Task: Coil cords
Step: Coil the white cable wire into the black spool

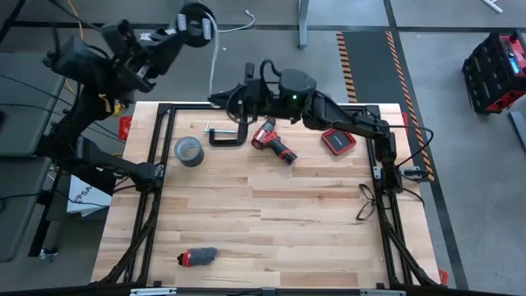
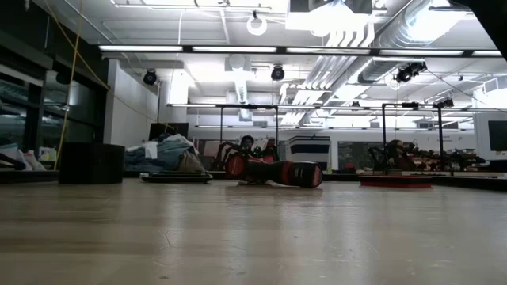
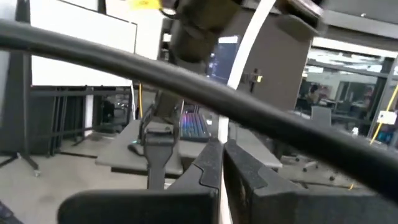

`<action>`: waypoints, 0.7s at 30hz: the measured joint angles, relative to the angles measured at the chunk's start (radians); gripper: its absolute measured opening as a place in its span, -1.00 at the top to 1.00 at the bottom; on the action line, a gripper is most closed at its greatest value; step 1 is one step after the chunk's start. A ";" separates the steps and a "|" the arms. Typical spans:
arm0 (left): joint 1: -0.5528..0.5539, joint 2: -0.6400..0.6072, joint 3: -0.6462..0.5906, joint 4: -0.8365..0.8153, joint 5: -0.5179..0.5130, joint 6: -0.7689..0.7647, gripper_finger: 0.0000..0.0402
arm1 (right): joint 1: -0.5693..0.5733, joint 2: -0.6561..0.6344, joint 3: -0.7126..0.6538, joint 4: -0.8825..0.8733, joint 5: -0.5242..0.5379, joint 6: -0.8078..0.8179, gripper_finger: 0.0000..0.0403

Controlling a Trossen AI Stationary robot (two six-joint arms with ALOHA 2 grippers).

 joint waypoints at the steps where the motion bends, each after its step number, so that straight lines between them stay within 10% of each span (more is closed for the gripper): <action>1: 0.000 0.006 0.000 -0.009 -0.001 -0.041 1.00 | 0.006 0.002 0.000 0.005 0.006 -0.016 1.00; 10: 0.028 0.020 -0.001 -0.159 0.006 -0.564 1.00 | 0.026 0.007 0.001 0.025 0.076 -0.132 1.00; 21: 0.028 0.025 0.000 -0.244 0.083 -0.845 1.00 | 0.022 0.007 0.002 0.063 0.093 -0.214 1.00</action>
